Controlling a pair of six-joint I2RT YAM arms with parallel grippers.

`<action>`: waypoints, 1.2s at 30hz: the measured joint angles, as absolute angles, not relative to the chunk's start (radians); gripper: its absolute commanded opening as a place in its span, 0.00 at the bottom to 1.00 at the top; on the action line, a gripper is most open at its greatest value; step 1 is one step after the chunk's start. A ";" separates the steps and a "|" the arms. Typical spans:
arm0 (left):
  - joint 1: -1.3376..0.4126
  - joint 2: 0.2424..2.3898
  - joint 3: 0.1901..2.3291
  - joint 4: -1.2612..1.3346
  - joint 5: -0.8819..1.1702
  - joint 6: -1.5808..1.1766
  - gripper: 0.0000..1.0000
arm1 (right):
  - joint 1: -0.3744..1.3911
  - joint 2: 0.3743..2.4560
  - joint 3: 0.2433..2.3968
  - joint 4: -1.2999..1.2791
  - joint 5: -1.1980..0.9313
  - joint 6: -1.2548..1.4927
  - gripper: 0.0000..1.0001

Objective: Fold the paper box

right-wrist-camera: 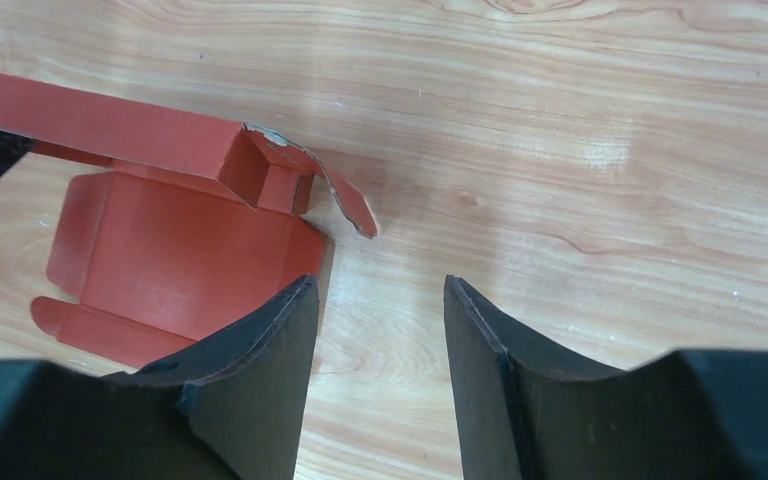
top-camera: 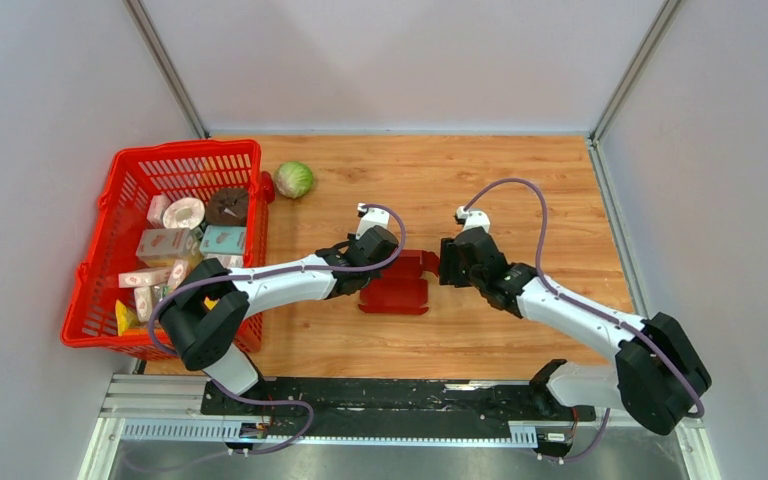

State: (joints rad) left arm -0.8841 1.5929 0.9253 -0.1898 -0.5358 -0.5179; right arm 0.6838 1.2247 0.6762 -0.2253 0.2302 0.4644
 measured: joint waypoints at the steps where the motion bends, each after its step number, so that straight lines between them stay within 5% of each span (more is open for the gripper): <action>1: -0.884 1.593 0.925 -0.190 -0.535 -0.518 0.00 | 0.684 1.230 0.676 -0.223 0.227 0.448 0.52; 7: -0.884 1.593 0.925 -0.190 -0.534 -0.518 0.00 | 0.684 1.340 0.703 -0.177 0.197 0.377 0.37; 15: -0.884 1.593 0.925 -0.189 -0.533 -0.518 0.00 | 0.690 1.432 0.727 -0.113 0.190 0.340 0.04; 36: -0.888 1.594 0.926 -0.189 -0.535 -0.517 0.00 | 0.761 1.425 0.792 -0.225 0.148 0.553 0.00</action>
State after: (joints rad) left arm -0.8879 1.5936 0.9264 -0.1894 -0.5354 -0.5167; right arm 0.7612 1.4250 0.7918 -0.2253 0.1478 0.5526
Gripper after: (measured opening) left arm 0.094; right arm 0.010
